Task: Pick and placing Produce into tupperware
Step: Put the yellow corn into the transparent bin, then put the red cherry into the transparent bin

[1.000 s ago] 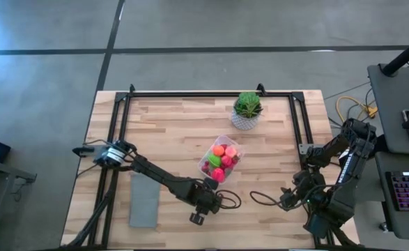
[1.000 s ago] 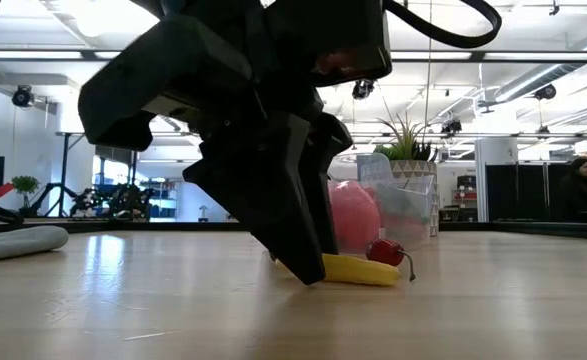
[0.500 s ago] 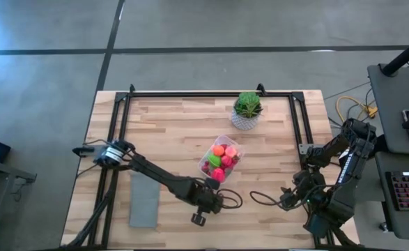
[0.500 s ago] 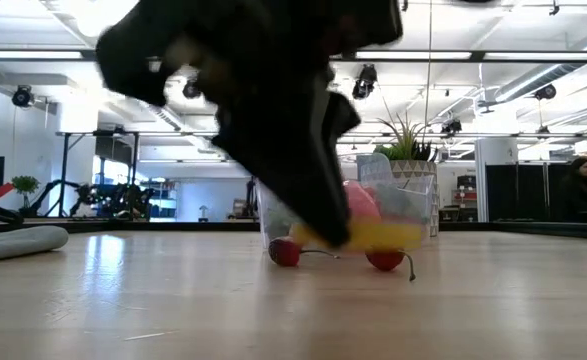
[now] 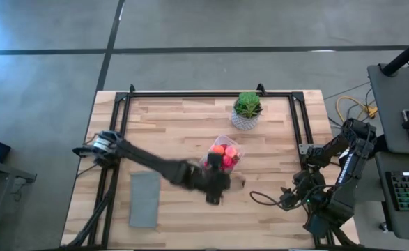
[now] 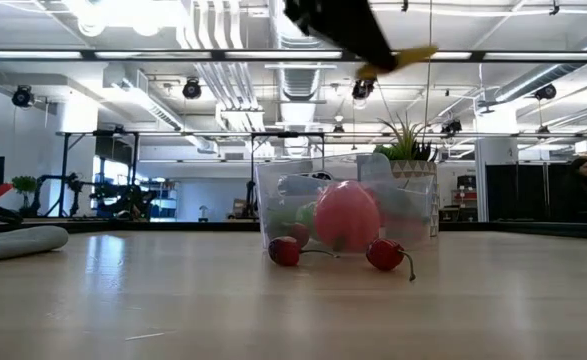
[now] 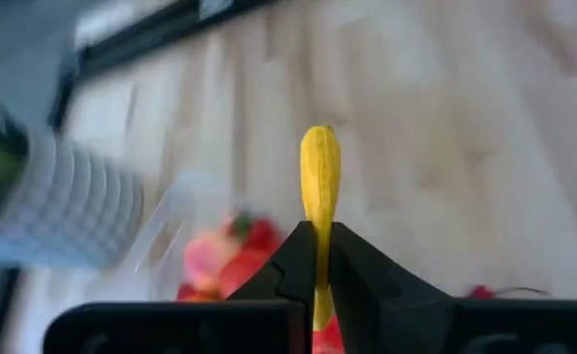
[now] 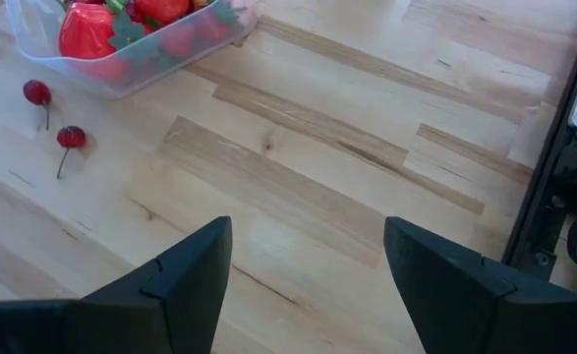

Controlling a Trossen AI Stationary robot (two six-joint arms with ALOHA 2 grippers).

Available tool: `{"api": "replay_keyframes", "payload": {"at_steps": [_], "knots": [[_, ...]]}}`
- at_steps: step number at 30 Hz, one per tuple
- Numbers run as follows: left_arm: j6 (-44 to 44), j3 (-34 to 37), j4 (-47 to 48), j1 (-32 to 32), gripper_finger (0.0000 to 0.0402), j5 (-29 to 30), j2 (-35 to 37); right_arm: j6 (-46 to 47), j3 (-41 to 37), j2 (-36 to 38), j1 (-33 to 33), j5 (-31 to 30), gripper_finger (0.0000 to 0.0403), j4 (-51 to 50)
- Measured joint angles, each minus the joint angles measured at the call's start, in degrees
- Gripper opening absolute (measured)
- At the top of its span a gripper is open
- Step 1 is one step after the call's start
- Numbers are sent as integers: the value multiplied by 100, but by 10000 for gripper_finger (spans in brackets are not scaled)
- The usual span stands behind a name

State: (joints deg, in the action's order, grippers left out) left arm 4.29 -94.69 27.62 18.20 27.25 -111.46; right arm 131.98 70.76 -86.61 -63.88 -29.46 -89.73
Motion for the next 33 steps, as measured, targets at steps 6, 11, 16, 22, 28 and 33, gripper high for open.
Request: {"api": "replay_keyframes", "payload": {"at_steps": [6, 11, 16, 22, 28, 33], "knots": [[-1424, 122, 895, -1070, 13, -1126, -76, 2, 0, 0, 0, 7, 258, 12], [-1449, 234, 787, -1371, 62, -1477, -68, 18, 0, 0, 2, 140, 258, 20], [-1464, 231, 569, -1381, 144, -1490, -25, 48, 0, 2, 37, 139, 258, 18], [-1805, 231, 1051, -1155, 217, -1519, 155, -401, -18, 4, 305, 199, 258, 39], [-2814, 289, 1680, -600, 227, -1635, 517, -845, -74, 8, 534, 235, 258, 42], [-2789, 421, 1589, 176, 228, -1651, 665, -1284, -112, 20, 713, 78, 258, 193]]}}
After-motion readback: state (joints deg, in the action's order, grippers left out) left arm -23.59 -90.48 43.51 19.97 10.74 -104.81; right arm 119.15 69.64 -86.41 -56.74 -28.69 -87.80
